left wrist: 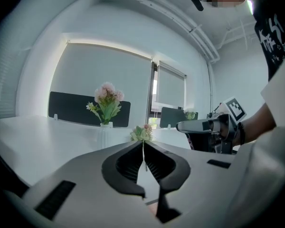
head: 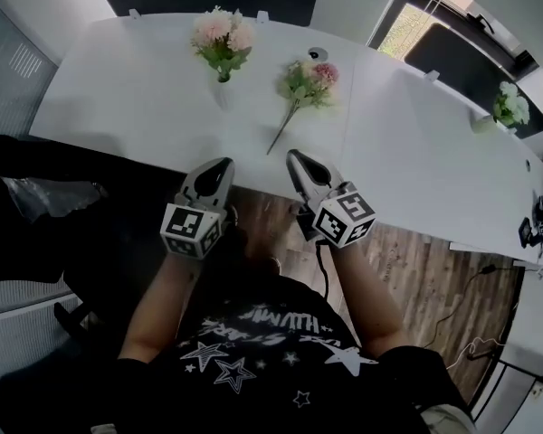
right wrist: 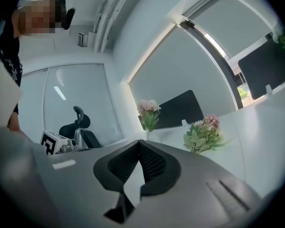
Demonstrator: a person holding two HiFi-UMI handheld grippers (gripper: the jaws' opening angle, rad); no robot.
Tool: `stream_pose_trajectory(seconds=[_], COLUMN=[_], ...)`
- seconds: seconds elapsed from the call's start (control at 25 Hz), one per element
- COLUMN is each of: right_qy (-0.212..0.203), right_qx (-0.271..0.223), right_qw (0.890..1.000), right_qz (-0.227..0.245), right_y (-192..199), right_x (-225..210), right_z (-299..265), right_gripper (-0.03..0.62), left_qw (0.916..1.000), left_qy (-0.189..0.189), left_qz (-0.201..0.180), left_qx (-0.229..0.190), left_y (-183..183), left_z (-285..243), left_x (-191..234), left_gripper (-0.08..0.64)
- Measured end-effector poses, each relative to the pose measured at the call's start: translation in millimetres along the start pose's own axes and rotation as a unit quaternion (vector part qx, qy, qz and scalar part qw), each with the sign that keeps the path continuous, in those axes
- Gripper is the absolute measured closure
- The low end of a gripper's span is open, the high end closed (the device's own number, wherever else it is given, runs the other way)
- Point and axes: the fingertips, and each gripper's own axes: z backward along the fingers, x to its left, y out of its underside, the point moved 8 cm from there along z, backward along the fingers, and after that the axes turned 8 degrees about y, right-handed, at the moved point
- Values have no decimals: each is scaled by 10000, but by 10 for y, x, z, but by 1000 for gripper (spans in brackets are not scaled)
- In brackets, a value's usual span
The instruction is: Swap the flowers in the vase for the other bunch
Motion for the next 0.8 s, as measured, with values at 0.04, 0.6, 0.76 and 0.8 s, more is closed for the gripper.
stream_pose_trajectory(seconds=[0.04, 0.6, 0.76, 0.8], right_qy=[-71, 194, 442, 498], right_qx=[23, 214, 232, 230], right_qw=[10000, 9982, 9972, 9968], right_qz=[3, 529, 558, 573], right_y=[22, 164, 223, 236], right_x=[38, 529, 810, 878], right_z=[65, 441, 539, 567], right_gripper=[589, 591, 591, 591], left_qw=[10000, 9990, 9986, 9984], left_qy=[-42, 309, 466, 500], left_qz=[-16, -234, -124, -119], left_qx=[-11, -224, -227, -233], left_y=[-9, -152, -120, -113], left_z=[56, 440, 700, 767], left_x=[-72, -346, -317, -306], left_gripper=[545, 545, 545, 545])
